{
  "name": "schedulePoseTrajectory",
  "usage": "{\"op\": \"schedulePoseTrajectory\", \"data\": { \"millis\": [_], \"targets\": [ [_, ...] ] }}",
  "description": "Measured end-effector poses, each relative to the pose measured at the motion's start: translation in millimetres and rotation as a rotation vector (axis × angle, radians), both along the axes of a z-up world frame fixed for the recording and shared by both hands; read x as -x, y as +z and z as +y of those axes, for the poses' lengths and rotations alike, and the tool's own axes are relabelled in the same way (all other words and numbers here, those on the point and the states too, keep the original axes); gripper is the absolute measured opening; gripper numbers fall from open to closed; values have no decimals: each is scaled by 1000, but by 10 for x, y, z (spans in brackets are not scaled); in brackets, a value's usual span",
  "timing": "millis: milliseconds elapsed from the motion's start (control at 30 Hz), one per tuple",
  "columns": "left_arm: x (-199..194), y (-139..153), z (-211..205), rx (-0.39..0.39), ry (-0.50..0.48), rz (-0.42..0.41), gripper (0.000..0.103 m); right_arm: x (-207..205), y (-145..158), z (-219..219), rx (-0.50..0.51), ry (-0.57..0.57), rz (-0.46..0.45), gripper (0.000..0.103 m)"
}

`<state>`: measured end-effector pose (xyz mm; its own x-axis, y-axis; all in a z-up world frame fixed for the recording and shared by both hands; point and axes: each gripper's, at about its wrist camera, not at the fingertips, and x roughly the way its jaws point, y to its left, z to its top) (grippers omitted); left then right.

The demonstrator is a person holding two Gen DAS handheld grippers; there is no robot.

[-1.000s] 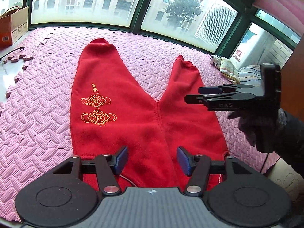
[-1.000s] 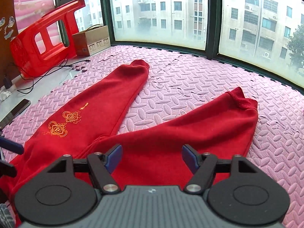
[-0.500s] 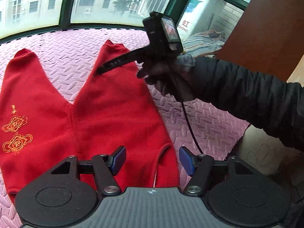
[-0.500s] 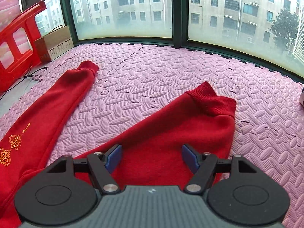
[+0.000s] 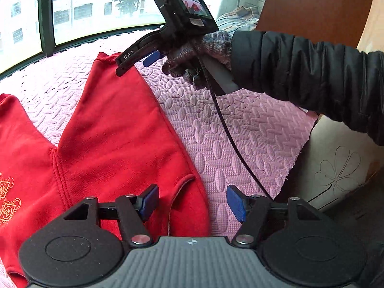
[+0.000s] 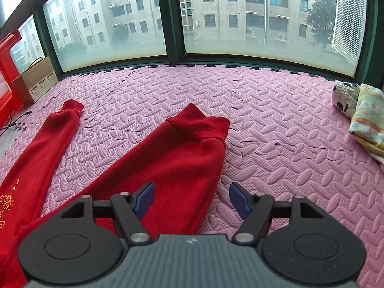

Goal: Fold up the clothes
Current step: 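Grasp the leg cuff with the right gripper while the left gripper pins the other leg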

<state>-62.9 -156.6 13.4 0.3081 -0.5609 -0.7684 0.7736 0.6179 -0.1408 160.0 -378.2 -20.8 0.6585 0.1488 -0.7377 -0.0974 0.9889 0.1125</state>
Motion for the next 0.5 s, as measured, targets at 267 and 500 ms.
{"op": "schedulePoseTrajectory", "data": {
  "millis": [267, 500],
  "targets": [
    [152, -173, -245, -155, -74, -139, 63, -5, -108, -154, -67, -70, 46, 65],
    [59, -195, -167, -147, -31, -132, 25, -96, -135, -187, -105, -96, 45, 59]
  ]
}}
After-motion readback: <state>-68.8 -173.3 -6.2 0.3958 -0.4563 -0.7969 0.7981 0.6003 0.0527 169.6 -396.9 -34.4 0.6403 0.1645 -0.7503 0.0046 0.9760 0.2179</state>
